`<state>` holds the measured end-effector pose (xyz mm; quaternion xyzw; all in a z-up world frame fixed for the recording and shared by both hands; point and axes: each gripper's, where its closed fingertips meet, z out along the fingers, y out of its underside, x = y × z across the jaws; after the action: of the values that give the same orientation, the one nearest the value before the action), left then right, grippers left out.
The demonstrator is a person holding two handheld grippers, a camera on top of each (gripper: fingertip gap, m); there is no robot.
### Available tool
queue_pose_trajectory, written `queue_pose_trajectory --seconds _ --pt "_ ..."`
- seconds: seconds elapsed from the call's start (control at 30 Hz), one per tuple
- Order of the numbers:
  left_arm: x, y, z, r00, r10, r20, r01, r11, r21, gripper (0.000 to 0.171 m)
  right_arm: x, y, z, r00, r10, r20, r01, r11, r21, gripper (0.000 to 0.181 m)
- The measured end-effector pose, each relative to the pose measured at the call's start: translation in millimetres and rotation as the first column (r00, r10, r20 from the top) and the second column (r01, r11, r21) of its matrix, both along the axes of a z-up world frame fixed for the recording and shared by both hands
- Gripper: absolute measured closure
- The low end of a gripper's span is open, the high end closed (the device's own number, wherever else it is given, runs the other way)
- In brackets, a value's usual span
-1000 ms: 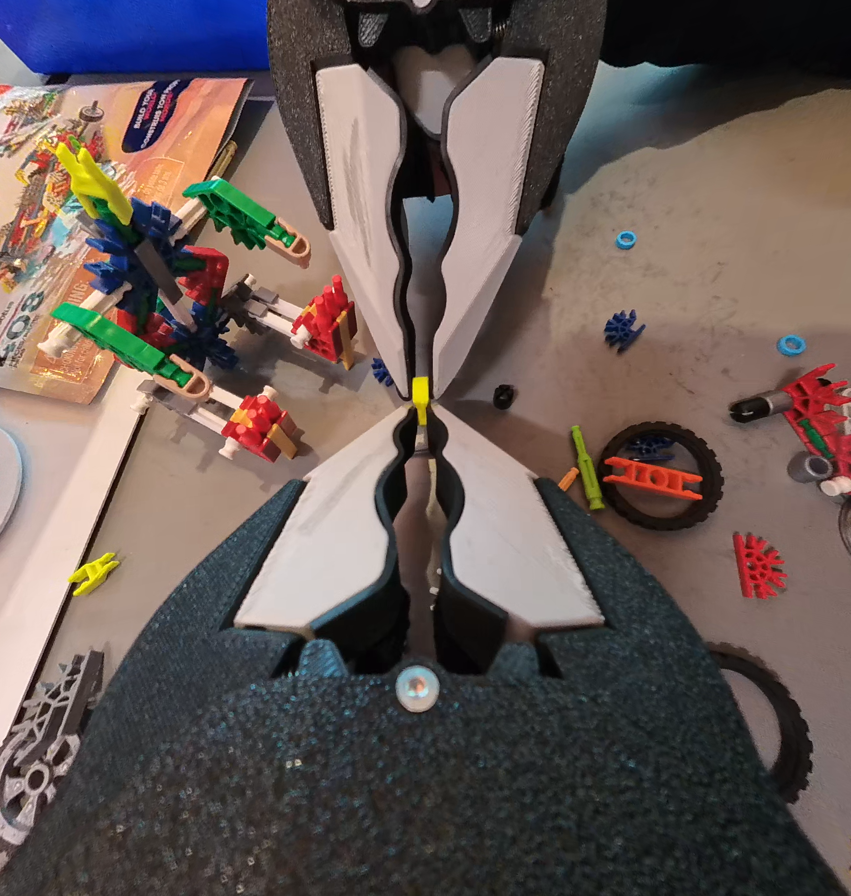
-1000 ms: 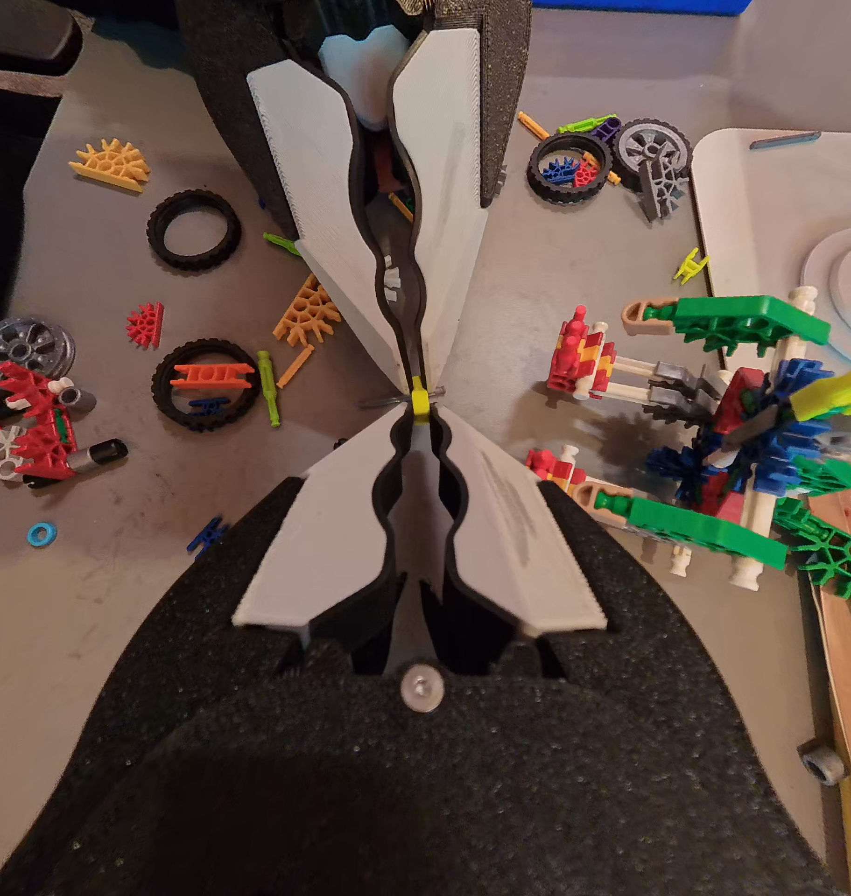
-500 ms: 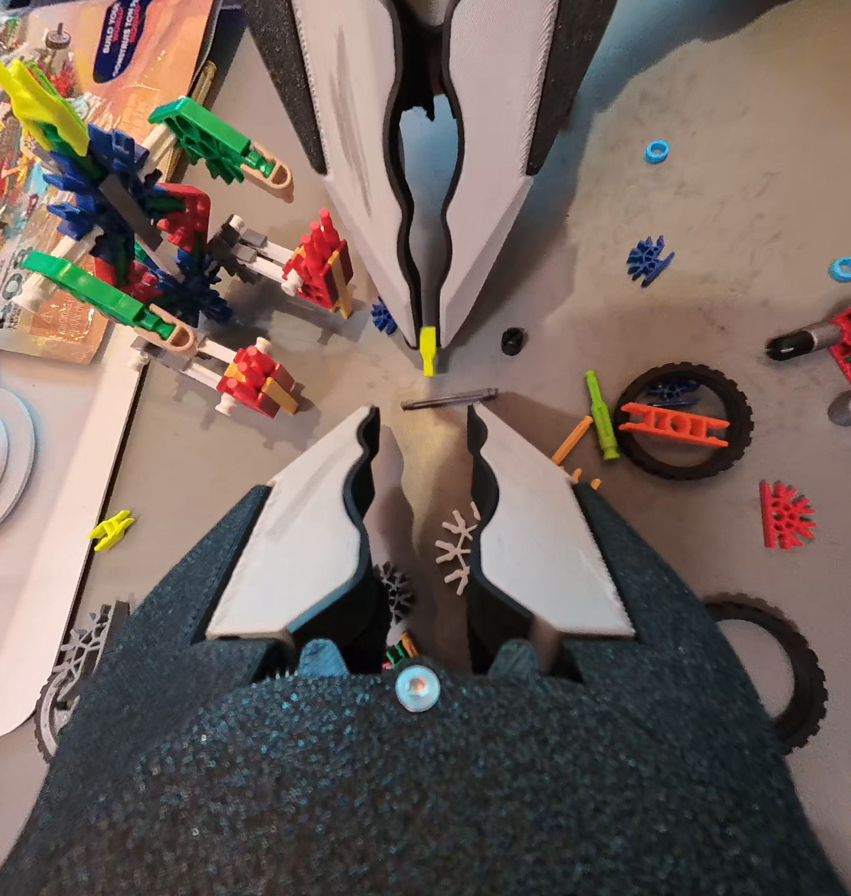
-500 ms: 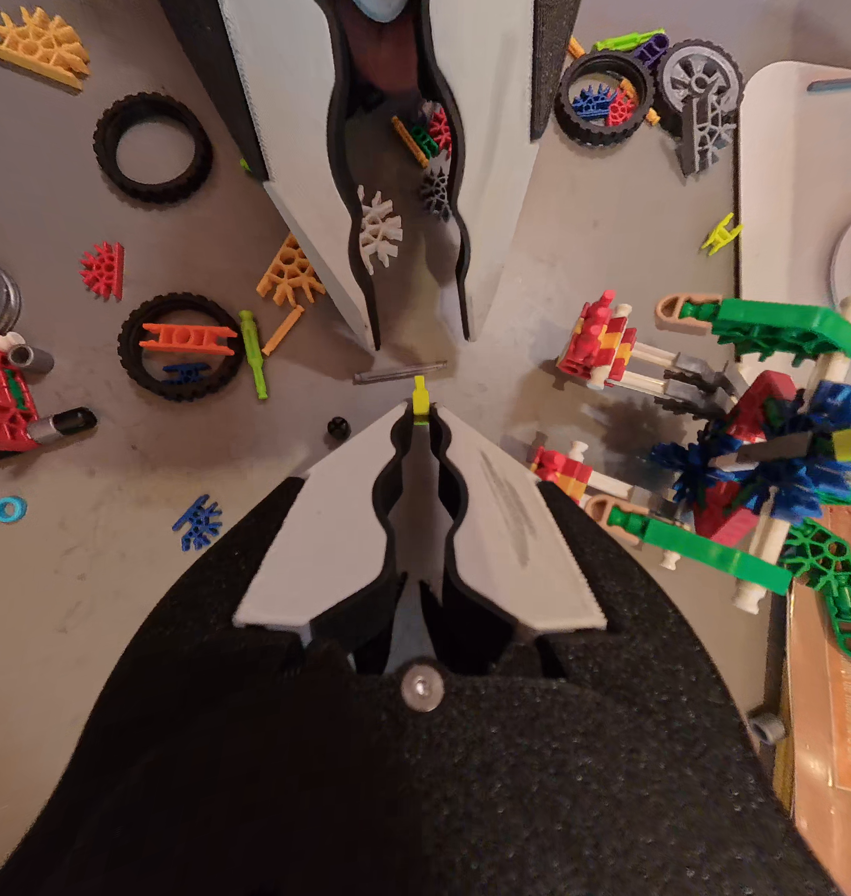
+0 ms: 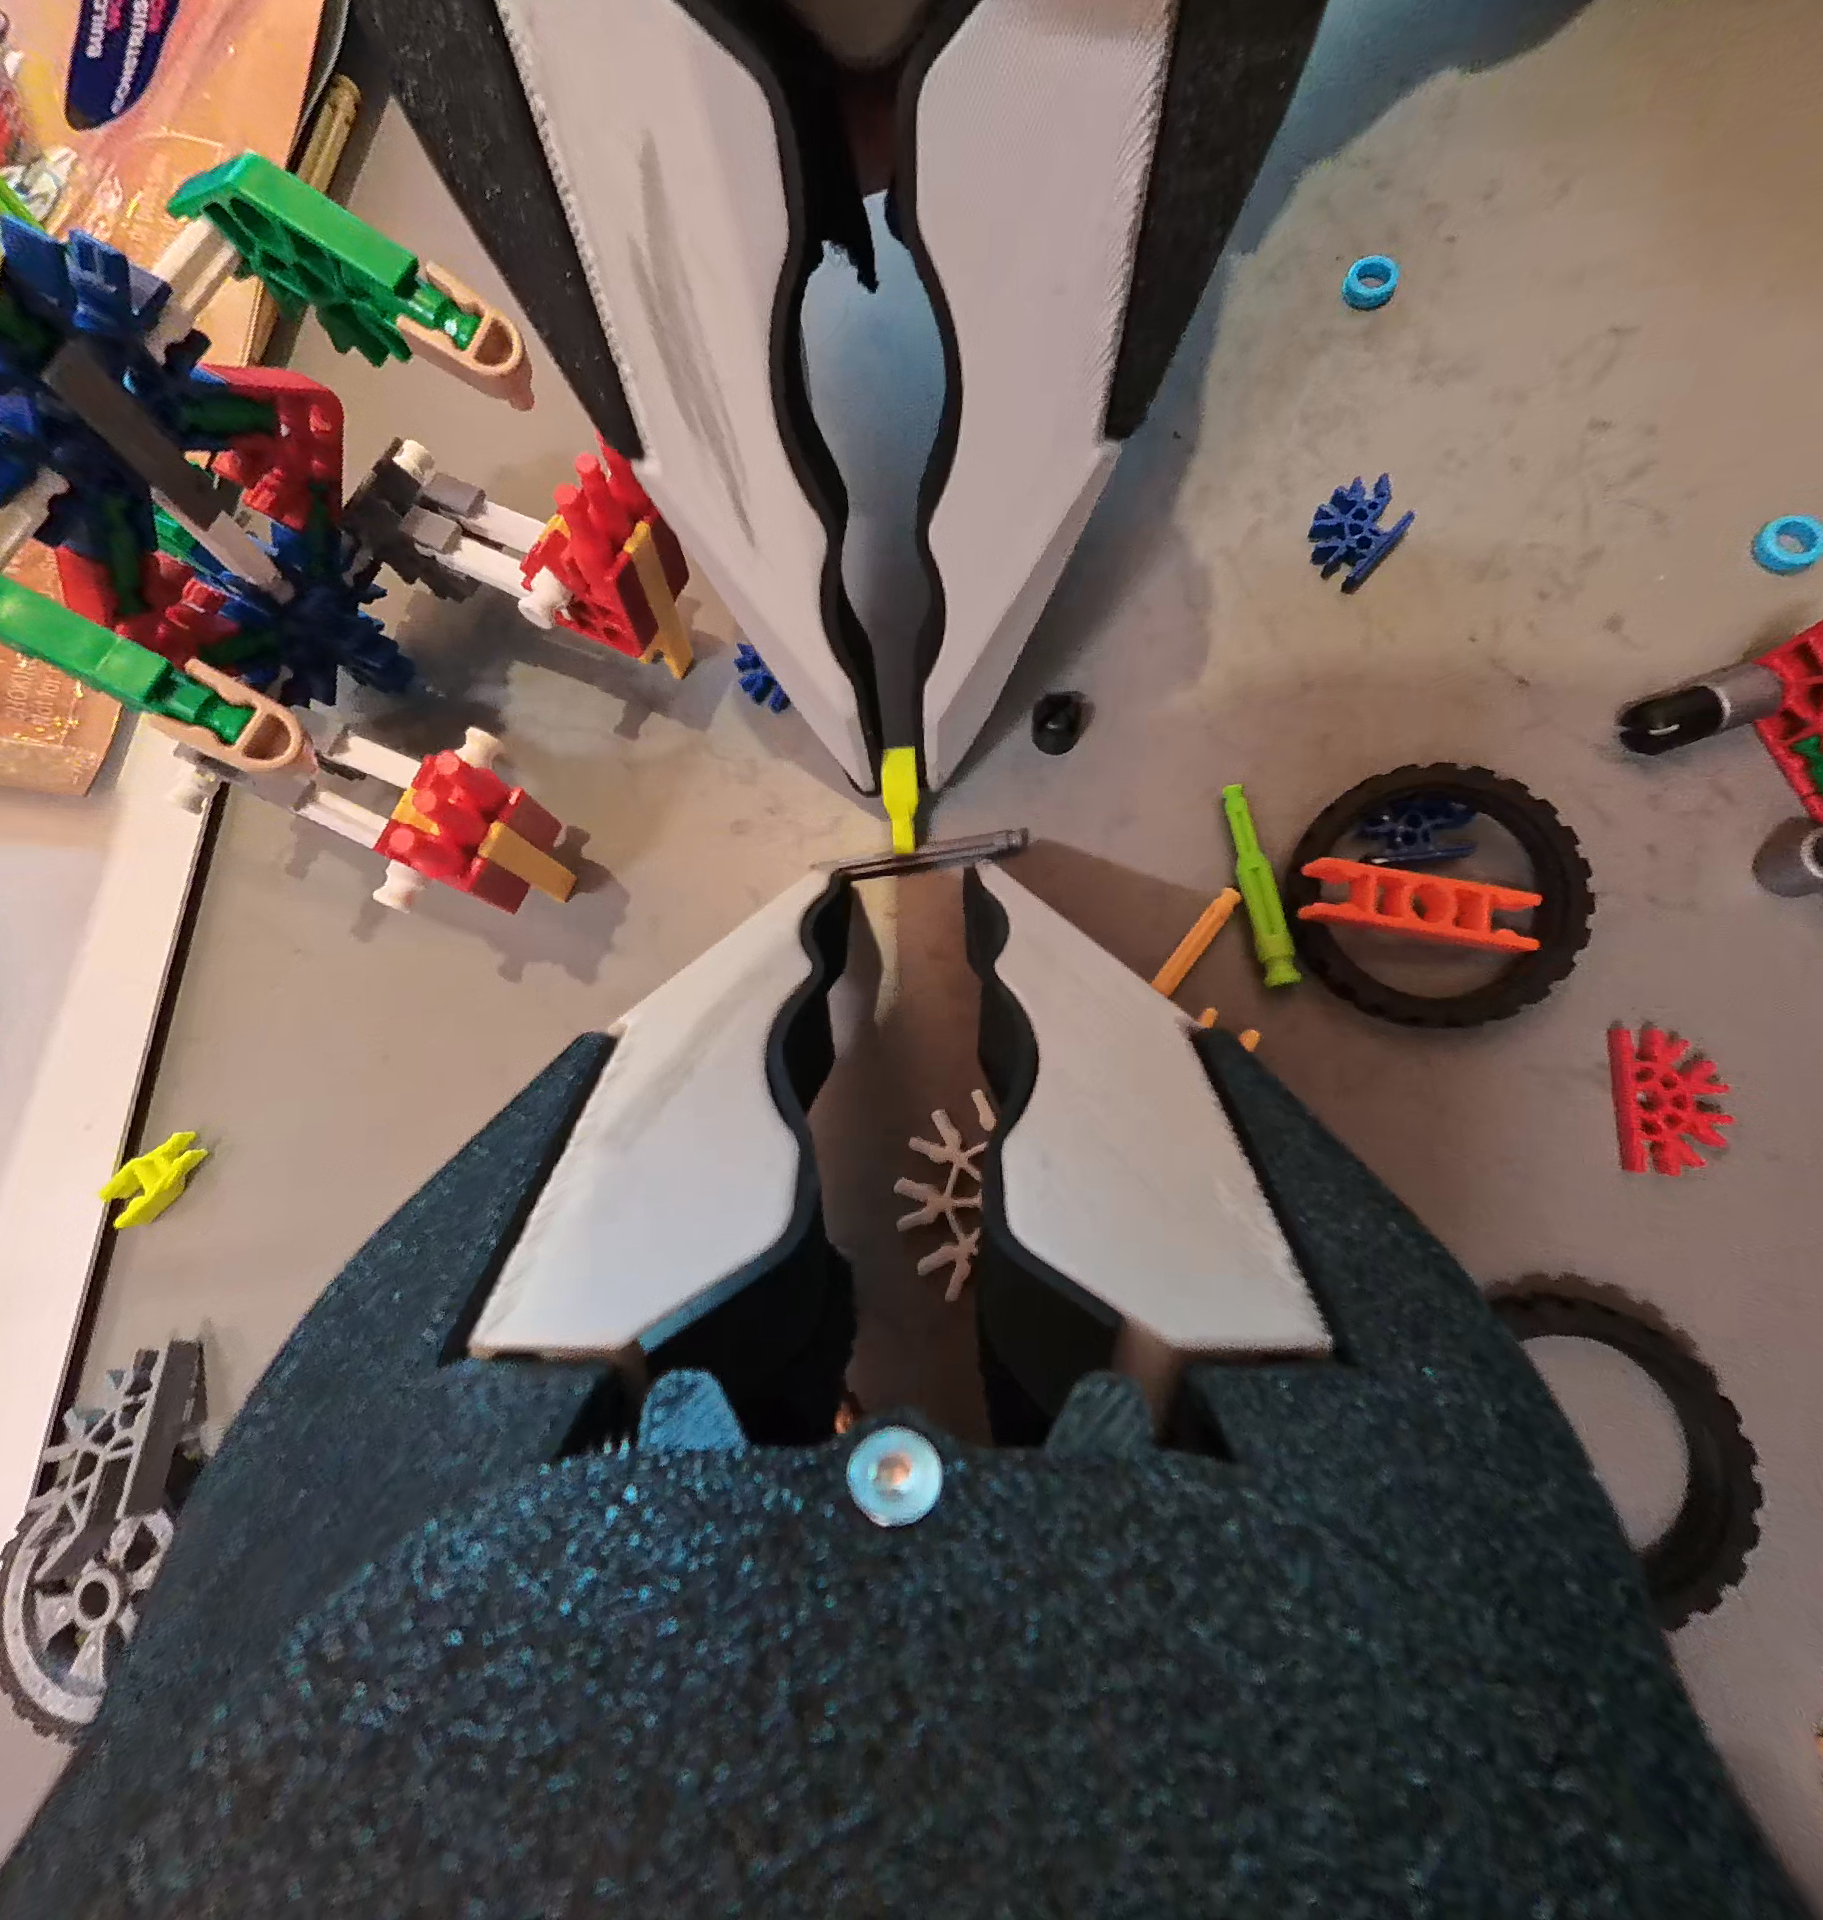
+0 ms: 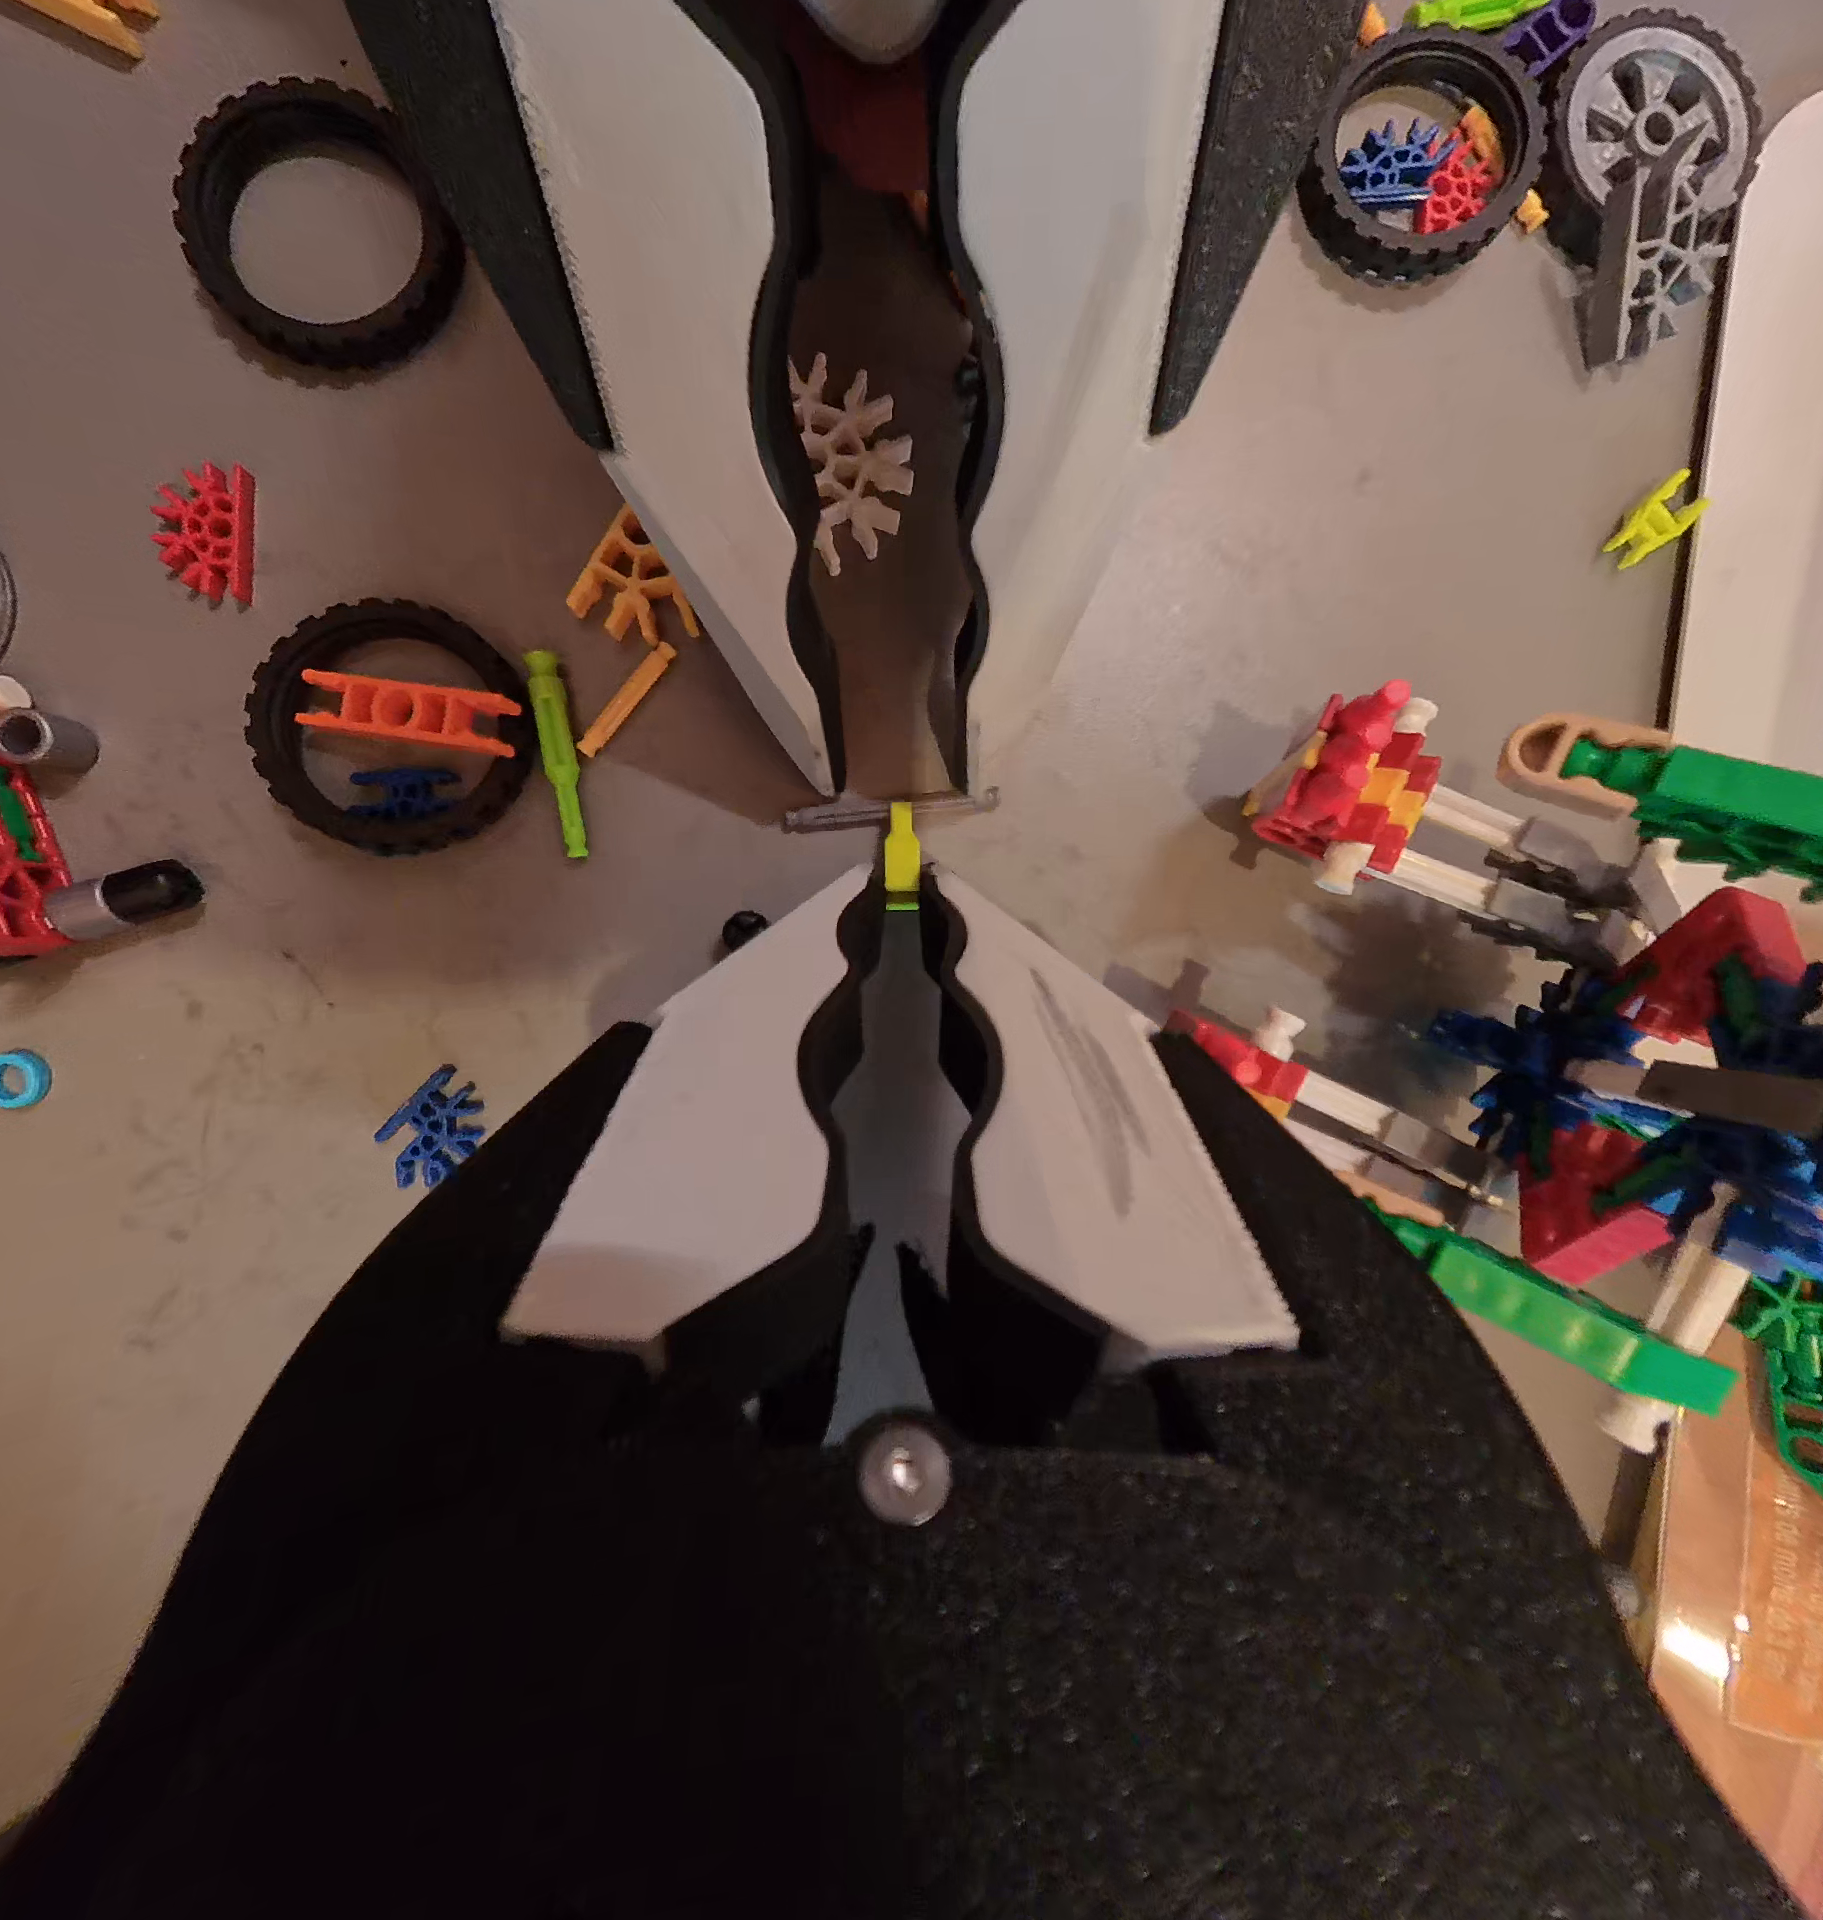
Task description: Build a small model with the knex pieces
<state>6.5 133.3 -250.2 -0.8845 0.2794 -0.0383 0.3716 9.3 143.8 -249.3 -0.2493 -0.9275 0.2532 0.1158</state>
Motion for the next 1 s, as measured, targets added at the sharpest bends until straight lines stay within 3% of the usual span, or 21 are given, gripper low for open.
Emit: queue_pose_trajectory --seconds 1.0 --pt "3.5 0.4 -0.2 1.000 -0.006 0.017 0.006 1.000 0.002 0.158 -0.8 -2.1 -2.5 1.000 0.010 -0.014 -0.010 1.000 -0.006 0.177"
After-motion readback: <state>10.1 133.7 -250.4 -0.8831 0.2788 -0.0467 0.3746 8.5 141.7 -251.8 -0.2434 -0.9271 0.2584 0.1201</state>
